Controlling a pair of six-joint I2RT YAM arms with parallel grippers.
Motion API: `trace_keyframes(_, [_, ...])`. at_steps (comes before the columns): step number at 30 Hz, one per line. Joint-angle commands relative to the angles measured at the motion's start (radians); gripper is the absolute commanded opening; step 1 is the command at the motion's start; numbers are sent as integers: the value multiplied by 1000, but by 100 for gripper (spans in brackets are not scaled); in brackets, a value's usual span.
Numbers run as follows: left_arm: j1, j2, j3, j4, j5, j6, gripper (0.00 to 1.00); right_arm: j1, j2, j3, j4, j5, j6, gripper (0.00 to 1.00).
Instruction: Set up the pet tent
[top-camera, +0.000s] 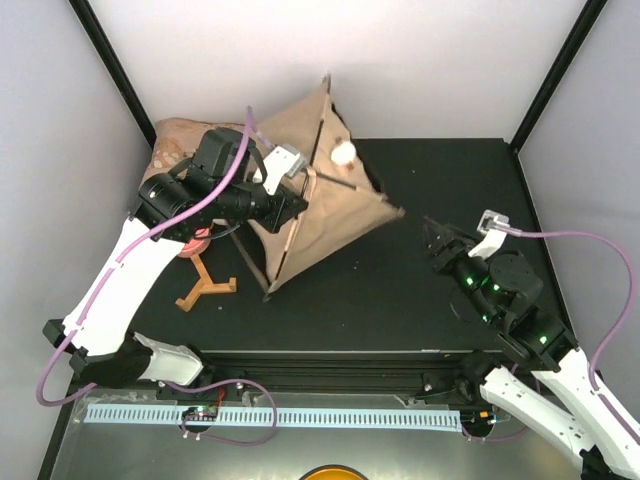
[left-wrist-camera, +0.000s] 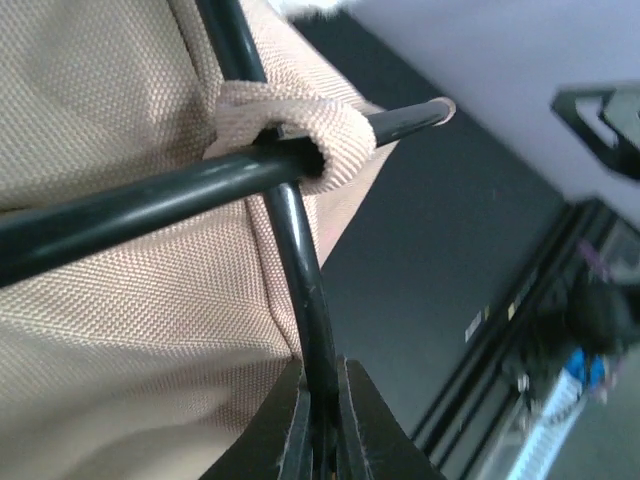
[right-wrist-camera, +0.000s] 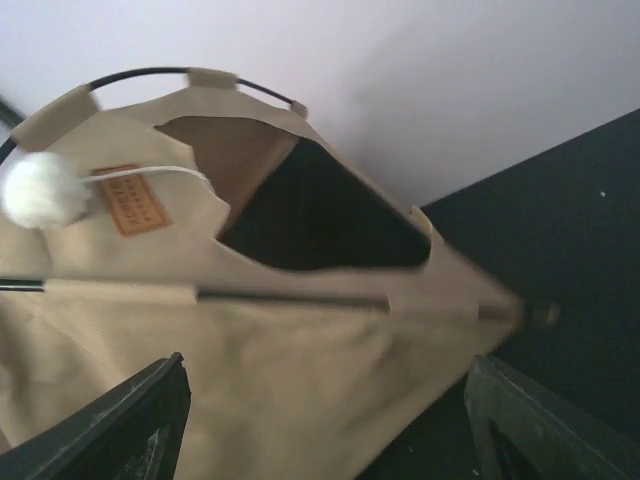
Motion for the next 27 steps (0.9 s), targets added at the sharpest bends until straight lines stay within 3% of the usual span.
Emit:
trace_keyframes(1, [2, -4, 15, -160, 153, 201, 2, 3, -53, -23, 29, -150, -320, 78])
trace_keyframes(6, [-16, -7, -28, -178, 222, 250, 1, 4, -17, 5, -16, -390, -752, 73])
trace_keyframes(9, [-51, -1, -25, -183, 226, 276, 1, 3, 49, 30, -74, -527, -928, 62])
trace_keyframes(18, [-184, 90, 49, -202, 10, 363, 6, 4, 160, 105, -68, -758, -936, 59])
trace_keyframes(22, [-219, 126, 78, -173, -127, 430, 15, 3, 151, 152, -88, -615, -918, 59])
trace_keyframes(27, [-257, 97, 3, -16, -351, 560, 17, 3, 137, 239, -179, -567, -1011, 60])
